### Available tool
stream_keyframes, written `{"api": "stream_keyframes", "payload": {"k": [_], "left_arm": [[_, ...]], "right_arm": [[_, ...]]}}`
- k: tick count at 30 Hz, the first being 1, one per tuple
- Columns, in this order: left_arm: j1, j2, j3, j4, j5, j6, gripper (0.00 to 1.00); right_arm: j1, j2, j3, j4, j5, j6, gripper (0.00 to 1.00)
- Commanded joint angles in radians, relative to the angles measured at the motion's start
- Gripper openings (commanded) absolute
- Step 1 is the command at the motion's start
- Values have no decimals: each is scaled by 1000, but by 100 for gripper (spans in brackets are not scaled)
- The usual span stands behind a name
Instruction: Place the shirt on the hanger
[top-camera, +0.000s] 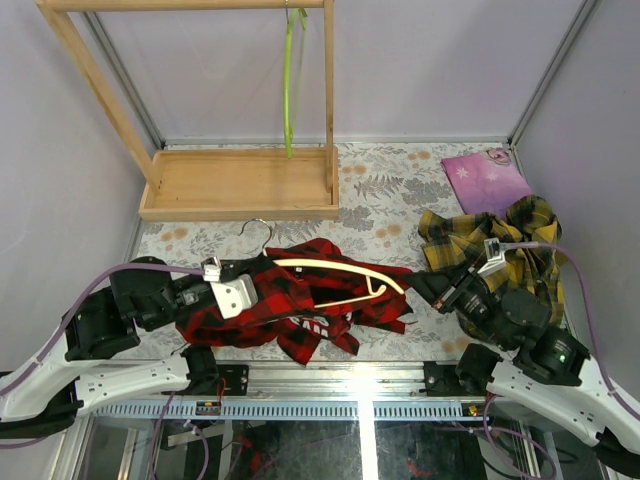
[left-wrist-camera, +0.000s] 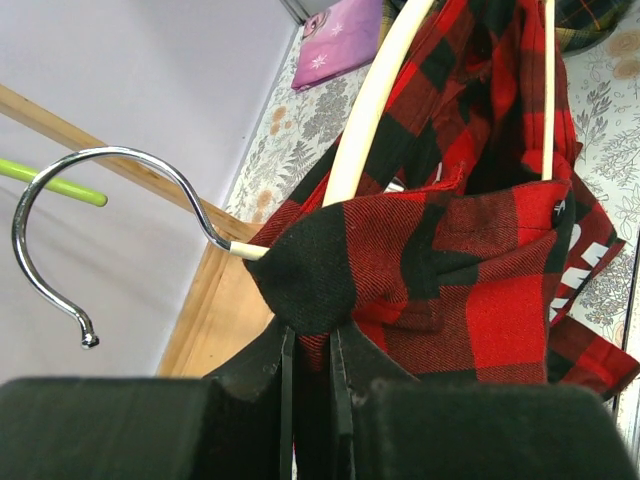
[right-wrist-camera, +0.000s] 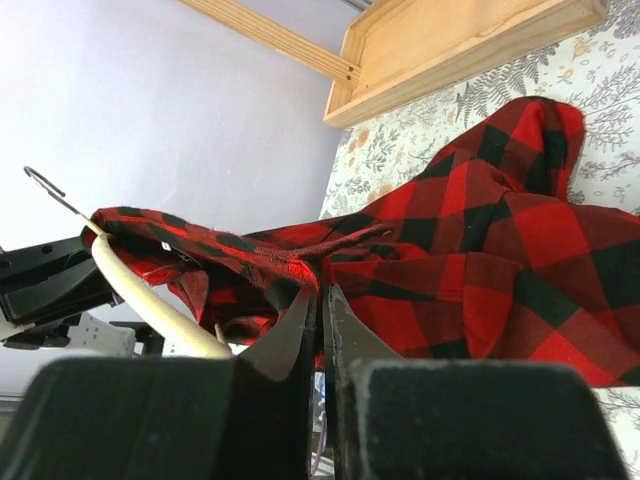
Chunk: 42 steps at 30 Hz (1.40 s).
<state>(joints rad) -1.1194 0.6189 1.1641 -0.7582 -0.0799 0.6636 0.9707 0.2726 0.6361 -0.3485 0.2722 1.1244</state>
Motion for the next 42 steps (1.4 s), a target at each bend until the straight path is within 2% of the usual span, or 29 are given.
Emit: {"api": "stream_keyframes", "payload": {"k": [1, 18, 29, 42], "left_arm": [[-3, -3, 19, 56, -29, 73, 0], [-2, 4, 3, 78, -89, 75, 0], [-3, 37, -8, 119, -219, 66, 0], [-3, 66, -6, 205, -386, 140, 0]], "right_arm": [[7, 38, 123, -143, 48, -97, 0], [6, 138, 377, -397, 68, -271, 0], [7, 301, 585, -548, 12, -388, 0], [7, 421, 584, -502, 43, -446, 0]]}}
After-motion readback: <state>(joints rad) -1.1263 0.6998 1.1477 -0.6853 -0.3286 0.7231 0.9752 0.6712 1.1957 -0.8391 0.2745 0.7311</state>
